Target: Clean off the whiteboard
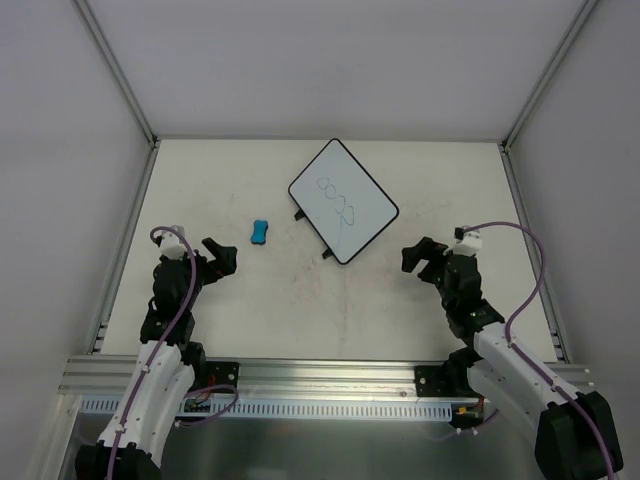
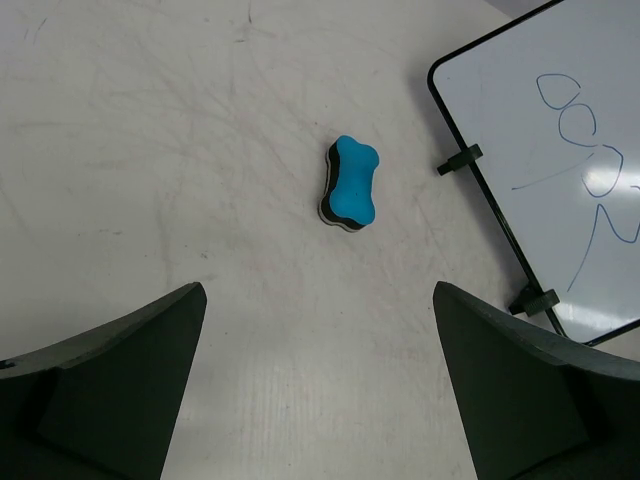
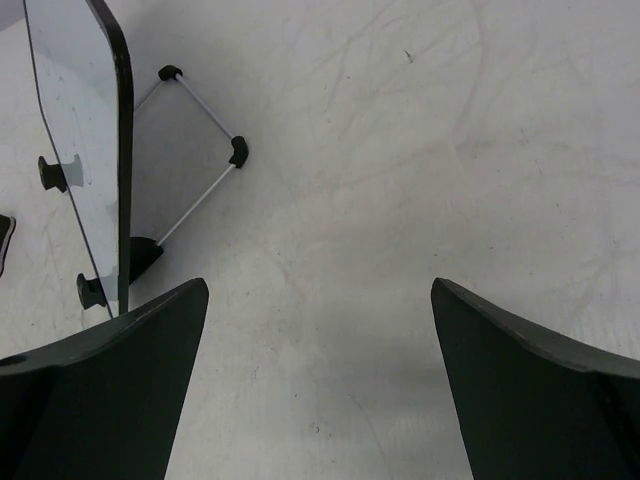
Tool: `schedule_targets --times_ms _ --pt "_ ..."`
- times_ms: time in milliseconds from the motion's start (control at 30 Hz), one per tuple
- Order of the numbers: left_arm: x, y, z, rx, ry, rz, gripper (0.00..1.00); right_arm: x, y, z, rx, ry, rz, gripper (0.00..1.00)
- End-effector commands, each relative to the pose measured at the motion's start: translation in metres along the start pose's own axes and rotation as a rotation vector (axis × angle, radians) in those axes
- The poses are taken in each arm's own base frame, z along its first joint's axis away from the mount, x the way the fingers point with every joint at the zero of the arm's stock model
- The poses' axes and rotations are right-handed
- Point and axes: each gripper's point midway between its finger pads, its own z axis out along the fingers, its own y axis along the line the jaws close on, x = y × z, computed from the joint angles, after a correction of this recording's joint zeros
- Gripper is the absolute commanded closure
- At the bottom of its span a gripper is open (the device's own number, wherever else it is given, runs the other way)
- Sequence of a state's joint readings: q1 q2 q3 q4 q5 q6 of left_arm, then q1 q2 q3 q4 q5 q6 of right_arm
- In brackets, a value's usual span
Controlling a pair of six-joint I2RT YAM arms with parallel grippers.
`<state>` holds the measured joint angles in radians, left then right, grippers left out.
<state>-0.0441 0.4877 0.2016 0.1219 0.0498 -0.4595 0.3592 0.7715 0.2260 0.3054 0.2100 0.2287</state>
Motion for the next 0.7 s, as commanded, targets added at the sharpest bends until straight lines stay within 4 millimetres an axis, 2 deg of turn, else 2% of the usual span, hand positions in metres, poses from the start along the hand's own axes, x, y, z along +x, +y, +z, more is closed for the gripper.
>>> schedule_targets --times_ms 0,267,467,667 --pt "-0.024 -0.013 -0.002 0.045 -0.063 0.023 0.01 -0.027 0.025 -0.003 -0.098 -0.074 0.017 0.01" --pt "-0.023 -0.013 -0.001 0.045 -0.060 0.022 0.01 -0.024 0.060 -0.015 -0.331 -0.092 -0.014 0.01" --pt "-0.024 -0.016 -0.002 0.060 -0.059 0.026 0.01 -0.024 0.084 -0.014 -0.441 -0.053 0.032 0.01" --pt "-0.024 -0.016 -0.002 0.058 -0.056 0.027 0.01 -0.011 0.095 -0.003 -0.495 0.001 0.152 0.01"
